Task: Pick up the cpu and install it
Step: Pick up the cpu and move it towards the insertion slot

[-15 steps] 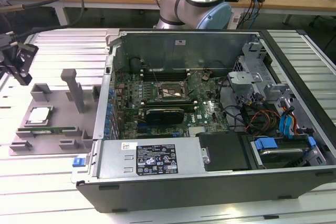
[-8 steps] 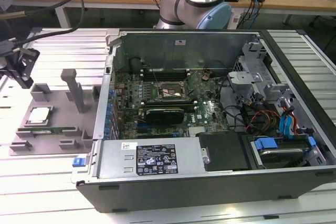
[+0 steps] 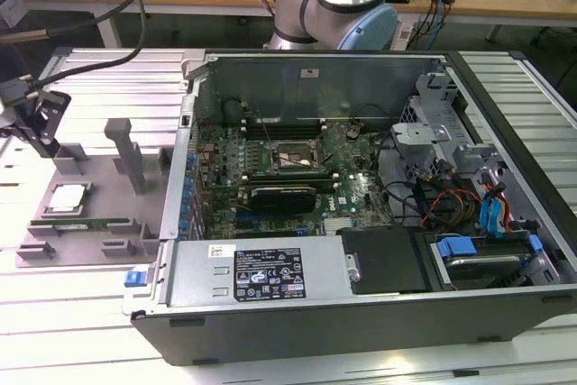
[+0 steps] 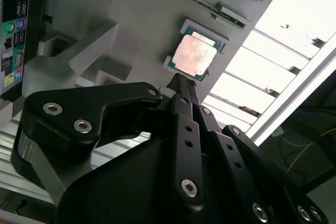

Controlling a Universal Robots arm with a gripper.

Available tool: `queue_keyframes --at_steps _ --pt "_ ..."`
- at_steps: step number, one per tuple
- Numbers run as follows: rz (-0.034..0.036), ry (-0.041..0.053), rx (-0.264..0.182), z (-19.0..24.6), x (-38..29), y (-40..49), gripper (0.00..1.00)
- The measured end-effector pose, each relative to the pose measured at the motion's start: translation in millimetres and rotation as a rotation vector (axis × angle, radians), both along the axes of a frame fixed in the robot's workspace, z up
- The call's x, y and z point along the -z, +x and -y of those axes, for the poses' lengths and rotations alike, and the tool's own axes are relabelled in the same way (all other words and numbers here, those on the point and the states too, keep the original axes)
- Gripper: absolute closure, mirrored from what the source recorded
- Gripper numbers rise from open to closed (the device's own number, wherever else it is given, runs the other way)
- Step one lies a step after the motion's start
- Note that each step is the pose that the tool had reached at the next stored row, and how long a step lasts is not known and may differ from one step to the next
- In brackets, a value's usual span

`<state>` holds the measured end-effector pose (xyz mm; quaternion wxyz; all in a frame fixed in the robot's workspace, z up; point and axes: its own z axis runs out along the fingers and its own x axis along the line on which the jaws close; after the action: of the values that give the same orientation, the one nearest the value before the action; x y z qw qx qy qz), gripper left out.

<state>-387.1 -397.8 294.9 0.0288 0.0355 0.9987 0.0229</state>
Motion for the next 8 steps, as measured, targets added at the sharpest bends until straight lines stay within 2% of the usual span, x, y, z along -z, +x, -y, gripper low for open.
queue_keyframes --at_steps 4,8 --pt "-0.0001 -0.0001 -0.001 0.0 8.3 -1.0 0.89" --pt "-0.0002 0.0000 -0.001 0.0 20.3 -2.4 0.89"
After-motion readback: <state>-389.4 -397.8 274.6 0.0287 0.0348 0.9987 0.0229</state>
